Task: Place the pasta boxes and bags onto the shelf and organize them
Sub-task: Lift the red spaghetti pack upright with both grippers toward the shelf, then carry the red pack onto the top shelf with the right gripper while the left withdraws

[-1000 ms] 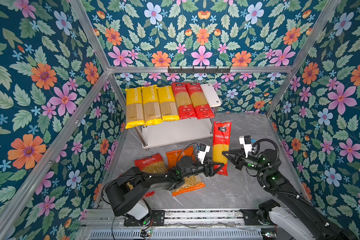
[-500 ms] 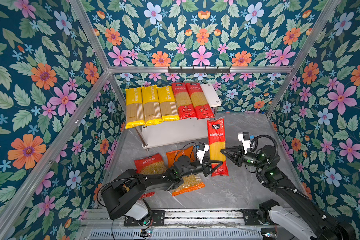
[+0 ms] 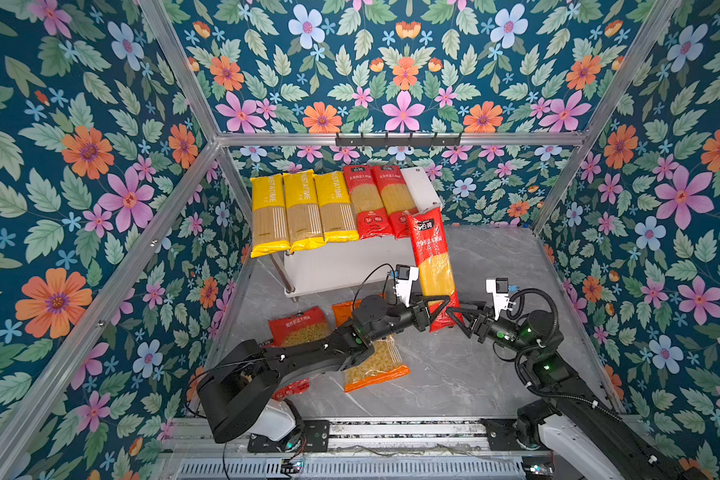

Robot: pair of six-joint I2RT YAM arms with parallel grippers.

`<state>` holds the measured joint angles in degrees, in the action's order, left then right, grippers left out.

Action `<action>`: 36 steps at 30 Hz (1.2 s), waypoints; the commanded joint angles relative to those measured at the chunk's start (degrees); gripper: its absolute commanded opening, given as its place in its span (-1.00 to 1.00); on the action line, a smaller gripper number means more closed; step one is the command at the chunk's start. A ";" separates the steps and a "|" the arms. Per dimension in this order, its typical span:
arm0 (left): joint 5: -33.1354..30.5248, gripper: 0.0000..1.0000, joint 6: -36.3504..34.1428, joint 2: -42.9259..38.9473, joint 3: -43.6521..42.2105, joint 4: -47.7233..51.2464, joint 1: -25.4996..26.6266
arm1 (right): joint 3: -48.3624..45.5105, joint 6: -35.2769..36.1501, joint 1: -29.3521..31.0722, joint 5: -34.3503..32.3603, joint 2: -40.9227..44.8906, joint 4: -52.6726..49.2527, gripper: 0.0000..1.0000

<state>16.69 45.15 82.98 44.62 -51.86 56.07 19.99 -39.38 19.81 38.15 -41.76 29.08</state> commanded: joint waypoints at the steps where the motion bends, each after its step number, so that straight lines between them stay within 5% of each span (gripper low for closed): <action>1: -4.24 -0.56 -0.09 -0.19 3.89 -3.94 -0.09 | -1.46 -5.25 0.06 -1.39 -0.57 8.38 0.38; 7: -6.07 -0.48 -0.45 1.05 11.04 3.55 -0.17 | -0.37 -9.08 0.05 -2.55 -3.55 14.53 0.29; 14: -5.54 -0.43 4.30 2.53 12.37 -0.05 -1.05 | 0.61 -11.22 0.08 -3.85 -8.14 21.31 -0.04; 25: -5.26 -0.38 4.86 3.42 13.02 -0.27 -1.45 | 2.54 -18.22 0.07 -4.58 -14.74 32.24 -0.03; 30: -4.39 -0.32 4.11 3.51 14.30 0.40 -1.74 | 3.64 -18.89 0.07 -5.22 -15.11 31.92 -0.45; 36: -4.73 -0.03 3.06 2.42 14.88 2.18 -2.96 | 7.81 -17.54 -0.08 -7.12 -15.40 27.90 -0.67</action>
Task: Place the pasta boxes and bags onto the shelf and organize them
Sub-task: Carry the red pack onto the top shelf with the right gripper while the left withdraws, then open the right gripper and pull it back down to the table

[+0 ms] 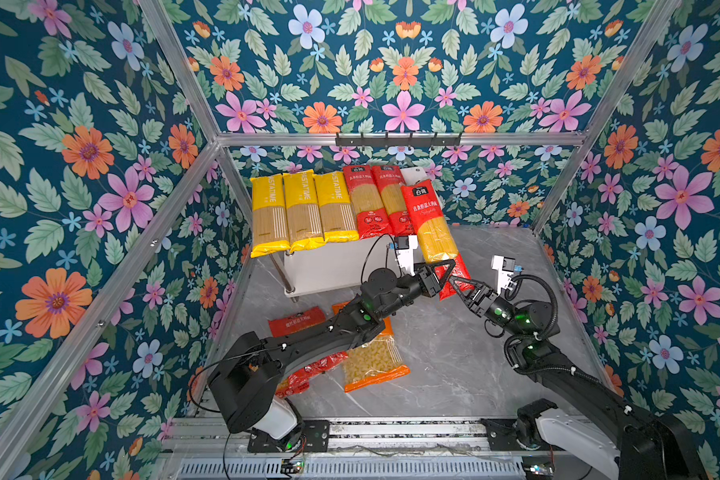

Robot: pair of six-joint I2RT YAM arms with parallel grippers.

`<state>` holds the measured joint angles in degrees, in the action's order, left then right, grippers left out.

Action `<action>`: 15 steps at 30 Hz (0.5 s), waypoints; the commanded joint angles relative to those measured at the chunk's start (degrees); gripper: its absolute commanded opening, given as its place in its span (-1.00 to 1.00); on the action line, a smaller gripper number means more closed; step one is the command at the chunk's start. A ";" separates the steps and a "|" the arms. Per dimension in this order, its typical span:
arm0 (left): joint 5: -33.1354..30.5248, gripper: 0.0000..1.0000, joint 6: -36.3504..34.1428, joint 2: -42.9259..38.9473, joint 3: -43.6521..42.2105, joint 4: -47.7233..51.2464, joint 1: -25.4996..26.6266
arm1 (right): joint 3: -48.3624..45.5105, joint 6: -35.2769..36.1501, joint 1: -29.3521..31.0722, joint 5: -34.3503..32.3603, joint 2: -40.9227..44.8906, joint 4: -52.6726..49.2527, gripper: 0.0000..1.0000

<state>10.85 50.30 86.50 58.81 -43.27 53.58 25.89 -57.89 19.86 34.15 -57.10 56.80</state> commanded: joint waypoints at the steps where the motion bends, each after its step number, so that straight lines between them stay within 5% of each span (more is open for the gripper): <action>1: 0.86 0.03 -2.17 -1.45 0.63 -5.91 -0.70 | 3.41 1.64 -0.37 -3.04 -0.41 -1.79 -0.71; 7: -0.54 0.36 -2.65 -3.97 -2.47 -4.71 -1.20 | 13.41 1.46 -3.91 -2.87 -5.07 -10.16 -0.97; 15: -6.67 0.38 -1.68 -8.83 -17.18 -2.70 2.39 | 31.06 -3.76 -6.94 -0.12 -18.13 -26.78 -1.00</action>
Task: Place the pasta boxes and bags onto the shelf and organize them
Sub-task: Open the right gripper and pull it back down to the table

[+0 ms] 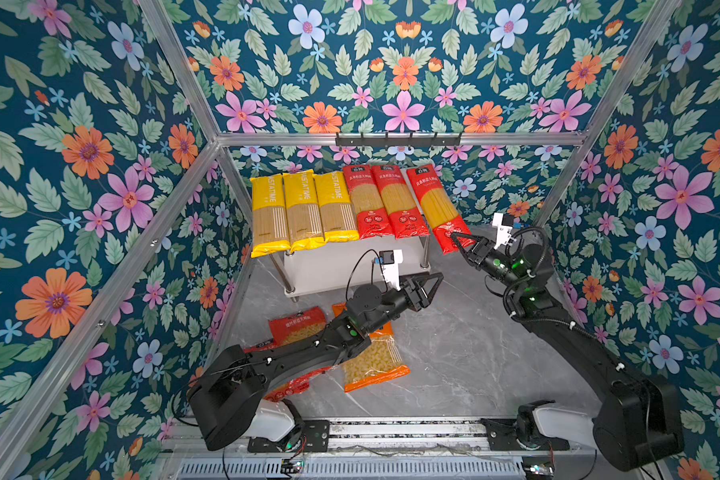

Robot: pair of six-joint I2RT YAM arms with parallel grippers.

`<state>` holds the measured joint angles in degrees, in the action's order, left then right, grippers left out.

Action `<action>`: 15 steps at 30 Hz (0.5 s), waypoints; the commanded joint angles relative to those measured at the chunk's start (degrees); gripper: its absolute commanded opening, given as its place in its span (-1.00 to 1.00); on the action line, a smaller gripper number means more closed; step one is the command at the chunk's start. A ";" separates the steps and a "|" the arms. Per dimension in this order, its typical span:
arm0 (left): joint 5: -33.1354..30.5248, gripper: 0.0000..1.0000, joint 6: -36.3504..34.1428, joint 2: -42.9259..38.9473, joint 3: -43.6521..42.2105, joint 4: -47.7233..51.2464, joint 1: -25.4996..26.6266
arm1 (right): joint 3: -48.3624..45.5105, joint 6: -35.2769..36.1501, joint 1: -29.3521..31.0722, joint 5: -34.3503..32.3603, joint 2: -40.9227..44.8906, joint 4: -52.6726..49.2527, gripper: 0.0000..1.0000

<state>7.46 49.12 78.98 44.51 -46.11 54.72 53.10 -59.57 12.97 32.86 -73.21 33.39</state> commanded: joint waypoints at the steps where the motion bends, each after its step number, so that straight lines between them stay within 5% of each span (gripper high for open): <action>1: -4.88 0.38 -1.11 -2.06 -4.63 1.46 2.18 | 5.51 -3.03 -0.05 1.56 -3.17 -4.60 -1.00; 15: -15.09 0.37 -5.61 -9.54 -11.99 14.01 4.53 | 20.65 -8.19 4.11 -0.30 -11.28 -16.13 -1.00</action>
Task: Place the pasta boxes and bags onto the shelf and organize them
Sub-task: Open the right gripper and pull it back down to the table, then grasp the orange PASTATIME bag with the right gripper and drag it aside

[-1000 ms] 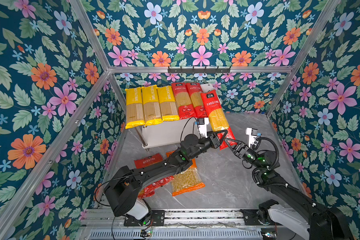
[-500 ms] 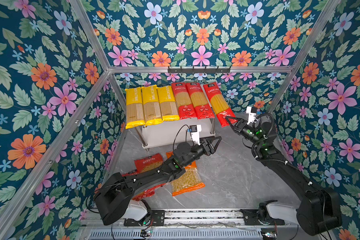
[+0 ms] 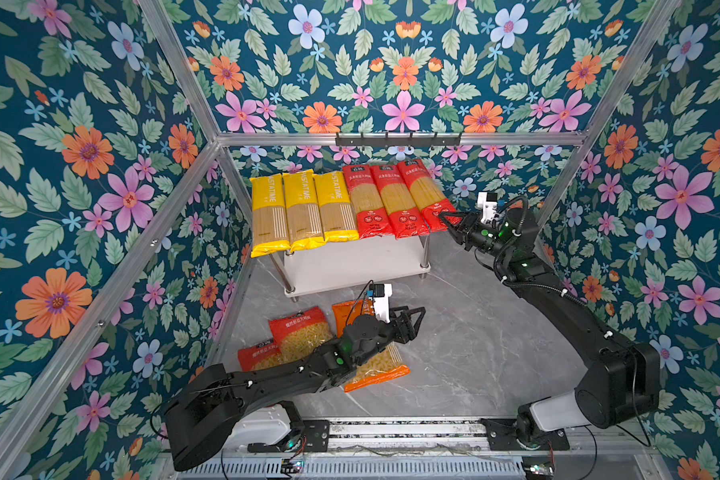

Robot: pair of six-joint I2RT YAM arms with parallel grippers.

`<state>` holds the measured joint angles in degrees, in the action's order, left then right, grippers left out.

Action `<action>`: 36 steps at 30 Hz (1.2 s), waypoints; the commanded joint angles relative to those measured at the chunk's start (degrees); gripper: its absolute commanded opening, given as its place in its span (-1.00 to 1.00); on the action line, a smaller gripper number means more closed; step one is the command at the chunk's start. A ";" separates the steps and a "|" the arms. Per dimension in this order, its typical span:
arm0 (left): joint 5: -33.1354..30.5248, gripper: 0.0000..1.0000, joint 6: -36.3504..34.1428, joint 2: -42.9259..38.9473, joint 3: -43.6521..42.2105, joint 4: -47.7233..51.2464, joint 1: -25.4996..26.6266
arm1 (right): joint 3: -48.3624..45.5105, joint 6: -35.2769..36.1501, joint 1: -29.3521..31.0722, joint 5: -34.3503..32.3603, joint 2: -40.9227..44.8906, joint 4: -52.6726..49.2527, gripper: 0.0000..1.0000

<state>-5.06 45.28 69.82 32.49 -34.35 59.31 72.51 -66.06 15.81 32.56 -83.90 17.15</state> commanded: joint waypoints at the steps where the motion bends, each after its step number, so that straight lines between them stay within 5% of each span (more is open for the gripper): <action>1: -2.59 0.37 -1.81 -0.39 -0.01 2.42 -0.07 | 1.47 -1.43 1.89 -0.98 -0.97 -0.07 -1.00; 7: -3.52 0.37 -1.03 -0.62 -0.92 4.36 0.01 | 1.25 -1.46 2.54 -1.94 -2.41 0.46 -0.96; 9: -4.37 0.37 -0.60 -1.53 -1.81 5.69 -0.03 | 0.27 -1.35 2.54 -0.63 -1.79 1.20 -0.67; 11: -5.72 0.37 -0.19 -3.55 -2.73 8.55 -0.08 | -1.50 -0.17 2.39 0.15 0.05 1.70 -0.16; 14: -9.39 0.39 -0.92 -7.57 -2.70 17.00 -0.32 | -4.42 2.64 1.77 0.01 3.97 -0.37 0.14; 23: -11.34 0.43 0.18 -19.33 -4.49 40.69 -7.30 | -21.20 5.59 2.07 -2.00 14.40 -4.24 0.15; 29: -10.73 0.46 6.59 -24.88 -8.02 49.22 -14.21 | -29.97 10.21 15.66 -15.83 13.91 -11.10 0.10; 36: -7.52 0.47 8.71 -21.70 -10.12 48.77 -14.93 | -27.68 13.24 28.65 -23.55 0.99 -14.92 0.07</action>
<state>-14.48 52.51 47.16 22.76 14.15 44.51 43.35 -55.16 42.09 14.00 -79.94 4.29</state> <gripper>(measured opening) 0.738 0.535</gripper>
